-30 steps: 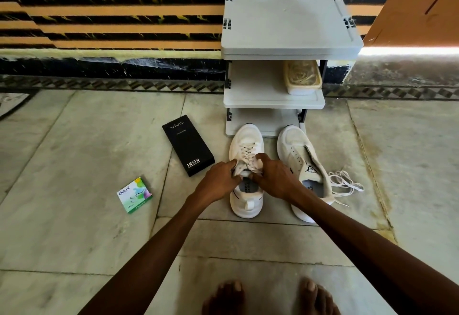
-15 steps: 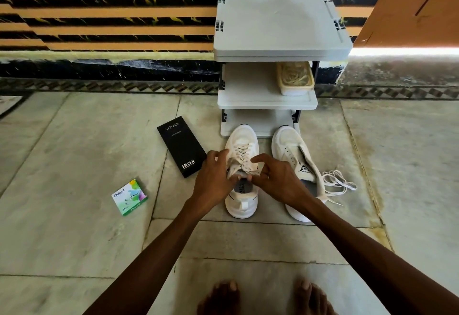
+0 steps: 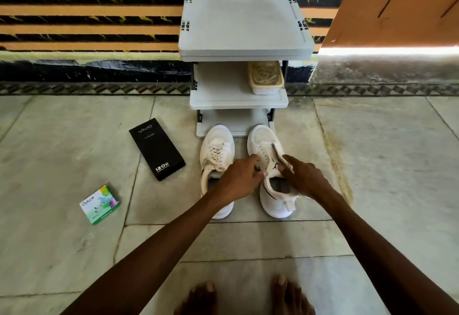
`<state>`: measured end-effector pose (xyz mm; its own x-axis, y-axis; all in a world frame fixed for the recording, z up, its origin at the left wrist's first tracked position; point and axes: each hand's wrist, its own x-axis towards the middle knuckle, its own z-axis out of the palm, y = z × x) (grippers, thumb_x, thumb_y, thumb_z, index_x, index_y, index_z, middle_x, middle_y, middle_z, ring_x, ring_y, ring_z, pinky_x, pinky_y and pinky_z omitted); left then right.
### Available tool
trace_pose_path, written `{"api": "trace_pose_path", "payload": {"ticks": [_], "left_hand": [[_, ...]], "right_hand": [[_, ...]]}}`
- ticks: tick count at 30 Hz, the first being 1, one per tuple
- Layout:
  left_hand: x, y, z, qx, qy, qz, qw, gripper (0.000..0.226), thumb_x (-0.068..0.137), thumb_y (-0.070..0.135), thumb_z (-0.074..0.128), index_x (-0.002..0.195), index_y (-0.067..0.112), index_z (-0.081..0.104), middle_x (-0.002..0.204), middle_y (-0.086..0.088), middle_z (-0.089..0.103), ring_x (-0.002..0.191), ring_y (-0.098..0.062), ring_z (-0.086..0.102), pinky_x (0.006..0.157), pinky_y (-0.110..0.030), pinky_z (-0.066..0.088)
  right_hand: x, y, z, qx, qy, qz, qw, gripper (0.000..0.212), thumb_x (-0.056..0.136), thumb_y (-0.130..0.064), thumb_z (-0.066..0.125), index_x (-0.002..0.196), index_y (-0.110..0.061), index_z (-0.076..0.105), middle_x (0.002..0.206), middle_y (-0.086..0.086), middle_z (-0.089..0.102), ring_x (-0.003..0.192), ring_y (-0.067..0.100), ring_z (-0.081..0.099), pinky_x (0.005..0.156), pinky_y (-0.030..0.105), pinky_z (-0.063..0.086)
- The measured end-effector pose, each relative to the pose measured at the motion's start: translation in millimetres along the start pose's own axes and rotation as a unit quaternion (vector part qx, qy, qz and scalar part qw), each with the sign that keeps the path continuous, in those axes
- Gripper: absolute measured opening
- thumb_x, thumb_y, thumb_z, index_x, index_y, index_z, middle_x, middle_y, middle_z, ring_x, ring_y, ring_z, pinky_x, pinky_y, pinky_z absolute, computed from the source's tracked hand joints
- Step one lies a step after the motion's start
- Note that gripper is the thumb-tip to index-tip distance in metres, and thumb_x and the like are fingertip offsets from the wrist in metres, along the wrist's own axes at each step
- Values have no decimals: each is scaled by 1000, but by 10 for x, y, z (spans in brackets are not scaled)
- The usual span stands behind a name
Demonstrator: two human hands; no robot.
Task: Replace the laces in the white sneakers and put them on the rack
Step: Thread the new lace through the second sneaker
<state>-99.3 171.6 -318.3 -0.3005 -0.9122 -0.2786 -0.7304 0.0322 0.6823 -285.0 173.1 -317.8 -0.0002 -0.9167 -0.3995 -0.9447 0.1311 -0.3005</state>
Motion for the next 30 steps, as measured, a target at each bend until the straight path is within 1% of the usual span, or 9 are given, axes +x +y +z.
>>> {"api": "trace_pose_path", "payload": {"ticks": [4, 7, 10, 13, 19, 21, 23, 26, 30], "left_hand": [[62, 8, 126, -9, 7, -22, 1000, 47, 94, 45, 54, 134, 22, 44, 106, -6, 70, 86, -24, 69, 83, -37, 53], [-54, -7, 194, 13, 24, -12, 1000, 49, 95, 35, 57, 139, 23, 41, 114, -9, 65, 96, -27, 64, 83, -33, 50], [-233, -18, 228, 59, 38, 3, 998, 54, 94, 26, 57, 143, 19, 37, 116, -13, 61, 100, -28, 61, 82, -36, 49], [-419, 23, 255, 74, 36, 6, 997, 55, 92, 23, 58, 142, 16, 34, 112, -14, 63, 98, -30, 63, 81, -38, 51], [-536, 51, 315, 145, -28, -16, 989, 61, 93, 33, 53, 145, 24, 23, 127, -13, 57, 108, -33, 61, 85, -44, 52], [-505, 81, 293, 194, -24, -8, 981, 55, 94, 39, 51, 142, 23, 28, 131, -10, 52, 111, -32, 58, 86, -43, 50], [-468, 131, 256, 208, 12, 9, 978, 45, 96, 40, 51, 135, 20, 40, 128, -8, 49, 109, -29, 58, 85, -40, 49], [-371, 195, 223, 165, 38, 24, 985, 37, 96, 38, 53, 128, 21, 51, 126, -2, 50, 107, -25, 59, 85, -40, 49], [-275, 229, 266, 151, 50, 49, 986, 31, 95, 38, 55, 122, 23, 58, 122, 2, 55, 107, -23, 58, 85, -43, 51]], "right_hand": [[-29, 99, 155, 1, 76, -78, 994, 45, 104, -31, 40, 146, -15, 42, 108, 22, 69, 98, 40, 64, 77, 40, 44], [-135, 78, 238, 12, 104, -147, 984, 37, 102, -20, 44, 135, -4, 49, 95, 25, 67, 84, 43, 64, 69, 40, 39], [-256, 77, 353, 52, 98, -164, 980, 38, 102, -16, 45, 136, -1, 47, 95, 25, 67, 83, 41, 63, 64, 34, 33], [-372, 101, 484, 95, 83, -147, 981, 44, 102, -19, 43, 144, -6, 41, 104, 24, 68, 90, 38, 65, 72, 38, 45], [-646, 163, 514, 85, 28, -113, 990, 49, 103, -29, 40, 150, -16, 32, 120, 19, 62, 105, 36, 60, 82, 39, 44], [-680, 198, 443, 94, 10, -90, 991, 50, 102, -45, 37, 147, -22, 39, 117, 12, 65, 105, 30, 61, 85, 39, 48], [-614, 257, 343, 164, 19, -44, 985, 46, 98, -56, 36, 126, -27, 58, 104, 3, 70, 92, 24, 67, 83, 39, 52], [-348, 447, 281, 146, 92, 15, 985, 24, 96, -38, 52, 95, -22, 70, 96, 2, 71, 86, 27, 68, 78, 36, 53], [-155, 694, 378, 23, 95, 94, 991, 14, 86, -22, 58, 92, -20, 70, 101, 7, 68, 88, 31, 66, 73, 33, 52]]}}
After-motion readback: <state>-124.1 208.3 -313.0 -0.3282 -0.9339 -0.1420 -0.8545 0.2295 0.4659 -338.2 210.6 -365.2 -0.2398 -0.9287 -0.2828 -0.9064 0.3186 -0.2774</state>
